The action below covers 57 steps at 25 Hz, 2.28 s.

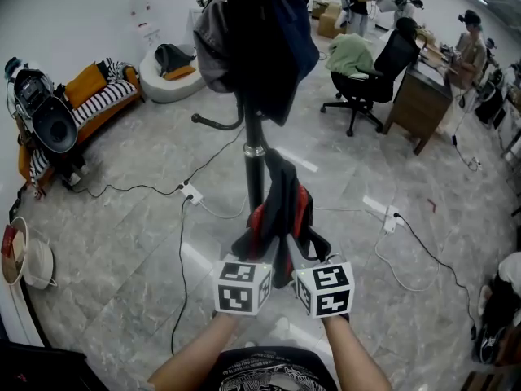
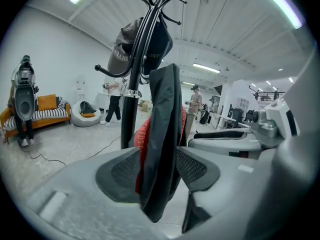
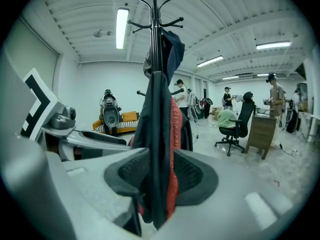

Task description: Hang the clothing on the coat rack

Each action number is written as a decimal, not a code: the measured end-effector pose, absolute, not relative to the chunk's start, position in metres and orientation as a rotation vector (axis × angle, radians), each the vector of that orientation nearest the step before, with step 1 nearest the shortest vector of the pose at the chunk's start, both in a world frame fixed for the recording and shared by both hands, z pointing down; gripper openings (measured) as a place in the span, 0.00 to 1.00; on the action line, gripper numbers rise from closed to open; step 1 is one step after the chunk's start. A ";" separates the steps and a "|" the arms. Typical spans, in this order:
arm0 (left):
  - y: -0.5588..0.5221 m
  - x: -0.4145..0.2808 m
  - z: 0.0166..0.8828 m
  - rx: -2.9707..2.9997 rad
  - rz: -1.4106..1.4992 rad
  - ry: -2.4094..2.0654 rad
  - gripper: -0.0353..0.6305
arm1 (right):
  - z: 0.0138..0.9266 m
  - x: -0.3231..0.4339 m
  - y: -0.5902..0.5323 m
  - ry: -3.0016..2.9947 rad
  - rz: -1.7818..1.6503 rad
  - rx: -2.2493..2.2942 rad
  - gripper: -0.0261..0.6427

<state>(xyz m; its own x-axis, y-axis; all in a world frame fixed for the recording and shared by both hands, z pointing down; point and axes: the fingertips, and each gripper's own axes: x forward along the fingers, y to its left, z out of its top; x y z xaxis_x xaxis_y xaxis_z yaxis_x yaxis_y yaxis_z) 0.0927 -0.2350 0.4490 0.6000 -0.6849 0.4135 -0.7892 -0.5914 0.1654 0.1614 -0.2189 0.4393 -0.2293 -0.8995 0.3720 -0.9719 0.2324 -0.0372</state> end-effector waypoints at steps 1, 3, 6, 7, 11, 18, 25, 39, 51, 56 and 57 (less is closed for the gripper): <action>-0.232 0.093 0.448 2.502 0.437 -1.186 0.36 | 0.439 0.160 -0.217 -2.237 0.380 1.751 0.25; -0.227 0.093 0.445 2.507 0.432 -1.167 0.35 | 0.437 0.156 -0.212 -2.240 0.382 1.744 0.25; -0.221 0.091 0.442 2.519 0.426 -1.148 0.35 | 0.437 0.148 -0.205 -2.247 0.384 1.717 0.25; -0.218 0.092 0.441 2.527 0.423 -1.145 0.35 | 0.437 0.146 -0.202 -2.248 0.384 1.709 0.25; -0.208 0.094 0.439 2.543 0.417 -1.135 0.35 | 0.436 0.145 -0.188 -2.249 0.388 1.722 0.24; -0.186 0.090 0.426 2.582 0.386 -1.114 0.29 | 0.424 0.141 -0.165 -2.238 0.359 1.780 0.19; -0.164 0.080 0.414 2.629 0.365 -1.099 0.16 | 0.408 0.131 -0.139 -2.241 0.344 1.846 0.12; -0.116 0.060 0.411 2.676 0.328 -1.049 0.06 | 0.403 0.102 -0.095 -2.232 0.311 1.879 0.04; -0.092 0.047 0.413 2.665 0.304 -1.042 0.06 | 0.400 0.087 -0.074 -2.235 0.259 1.883 0.04; -0.094 0.042 0.411 2.665 0.294 -1.063 0.06 | 0.397 0.080 -0.077 -2.259 0.239 1.859 0.04; -0.095 0.042 0.410 2.665 0.290 -1.066 0.06 | 0.396 0.080 -0.078 -2.261 0.237 1.857 0.04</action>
<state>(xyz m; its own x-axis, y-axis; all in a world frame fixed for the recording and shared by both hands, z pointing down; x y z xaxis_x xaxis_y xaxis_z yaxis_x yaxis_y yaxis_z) 0.0415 -0.0948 0.4100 0.7115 -0.6461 0.2763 -0.6970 -0.6986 0.1614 0.0800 -0.0776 0.3964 -0.1869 -0.9478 0.2582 -0.9808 0.1951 0.0062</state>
